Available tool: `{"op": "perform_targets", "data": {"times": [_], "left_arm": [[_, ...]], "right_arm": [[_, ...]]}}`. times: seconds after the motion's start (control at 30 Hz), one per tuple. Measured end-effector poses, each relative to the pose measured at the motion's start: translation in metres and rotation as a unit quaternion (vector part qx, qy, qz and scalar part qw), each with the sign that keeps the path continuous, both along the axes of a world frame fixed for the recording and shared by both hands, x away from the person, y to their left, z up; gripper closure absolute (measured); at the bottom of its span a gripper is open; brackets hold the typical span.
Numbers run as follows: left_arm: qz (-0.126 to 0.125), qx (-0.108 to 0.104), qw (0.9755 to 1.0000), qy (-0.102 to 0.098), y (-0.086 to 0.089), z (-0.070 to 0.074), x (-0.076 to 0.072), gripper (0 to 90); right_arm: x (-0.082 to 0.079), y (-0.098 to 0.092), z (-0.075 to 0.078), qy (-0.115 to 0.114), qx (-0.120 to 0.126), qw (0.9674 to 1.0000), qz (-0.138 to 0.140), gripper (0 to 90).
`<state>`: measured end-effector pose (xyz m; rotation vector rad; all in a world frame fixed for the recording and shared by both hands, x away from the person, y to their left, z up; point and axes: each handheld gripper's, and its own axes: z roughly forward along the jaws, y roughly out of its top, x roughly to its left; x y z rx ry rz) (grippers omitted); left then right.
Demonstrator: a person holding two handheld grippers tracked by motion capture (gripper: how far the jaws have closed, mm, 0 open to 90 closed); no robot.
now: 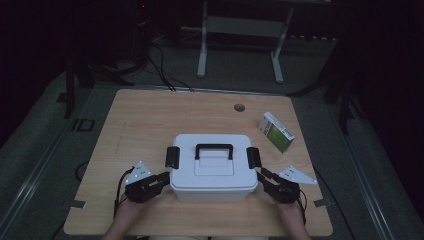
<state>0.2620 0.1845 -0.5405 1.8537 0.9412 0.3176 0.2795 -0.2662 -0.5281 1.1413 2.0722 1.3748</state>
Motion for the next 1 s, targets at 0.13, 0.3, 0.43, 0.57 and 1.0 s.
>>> {"op": "perform_targets", "data": {"times": [0.13, 0.3, 0.43, 0.57, 1.0], "left_arm": [[0.005, 0.025, 0.9996, 0.015, 0.006, 0.001, 0.004, 53.0], [0.009, 0.038, 0.9983, 0.043, 0.015, -0.002, 0.008, 34.3], [-0.009, 0.059, 0.996, 0.066, 0.024, -0.003, 0.008, 25.7], [-0.028, 0.098, 0.9917, 0.078, 0.039, 0.001, 0.006, 21.4], [-0.067, 0.151, 0.9771, 0.134, 0.074, 0.012, 0.007, 20.8]], "right_arm": [[0.004, -0.013, -0.001, -0.006, 0.009, 0.9999, -0.001, 21.5], [0.004, -0.034, -0.003, -0.008, 0.018, 0.9997, -0.013, 10.6], [0.005, -0.047, -0.006, -0.003, 0.038, 0.9992, -0.006, 14.0], [0.001, -0.063, -0.005, -0.002, 0.017, 0.9997, -0.016, 14.0], [0.003, -0.066, -0.017, 0.017, -0.003, 0.9997, -0.02, 13.3]]}}
